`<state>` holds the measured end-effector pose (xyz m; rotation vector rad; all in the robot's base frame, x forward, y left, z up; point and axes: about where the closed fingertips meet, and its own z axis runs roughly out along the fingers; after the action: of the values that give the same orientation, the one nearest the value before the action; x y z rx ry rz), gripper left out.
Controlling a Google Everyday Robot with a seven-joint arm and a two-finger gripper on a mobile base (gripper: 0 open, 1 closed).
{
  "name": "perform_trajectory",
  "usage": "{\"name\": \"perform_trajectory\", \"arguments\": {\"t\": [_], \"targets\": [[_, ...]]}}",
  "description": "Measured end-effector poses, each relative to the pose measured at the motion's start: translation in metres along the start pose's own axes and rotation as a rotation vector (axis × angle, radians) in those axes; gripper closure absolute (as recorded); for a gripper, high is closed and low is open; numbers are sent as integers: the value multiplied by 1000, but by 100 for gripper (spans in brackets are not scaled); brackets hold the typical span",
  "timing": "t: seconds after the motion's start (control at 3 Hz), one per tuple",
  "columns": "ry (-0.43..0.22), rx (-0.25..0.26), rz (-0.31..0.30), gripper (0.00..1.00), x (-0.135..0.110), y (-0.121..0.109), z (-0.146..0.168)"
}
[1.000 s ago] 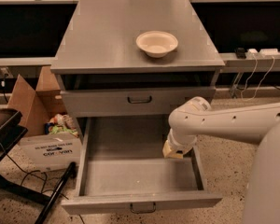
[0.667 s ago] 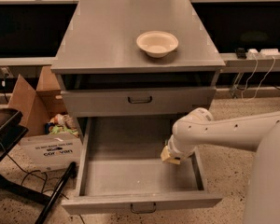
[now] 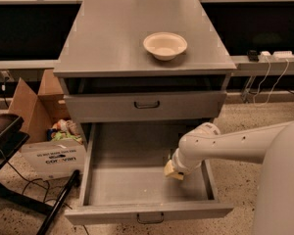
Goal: Place sponge into middle drawer
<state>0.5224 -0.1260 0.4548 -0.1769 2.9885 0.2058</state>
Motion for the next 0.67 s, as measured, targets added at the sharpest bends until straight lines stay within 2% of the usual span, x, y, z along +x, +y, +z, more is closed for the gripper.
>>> {"name": "perform_trajectory", "arguments": {"t": [0.67], "targets": [[0,0,0,34,0,0,0]]}}
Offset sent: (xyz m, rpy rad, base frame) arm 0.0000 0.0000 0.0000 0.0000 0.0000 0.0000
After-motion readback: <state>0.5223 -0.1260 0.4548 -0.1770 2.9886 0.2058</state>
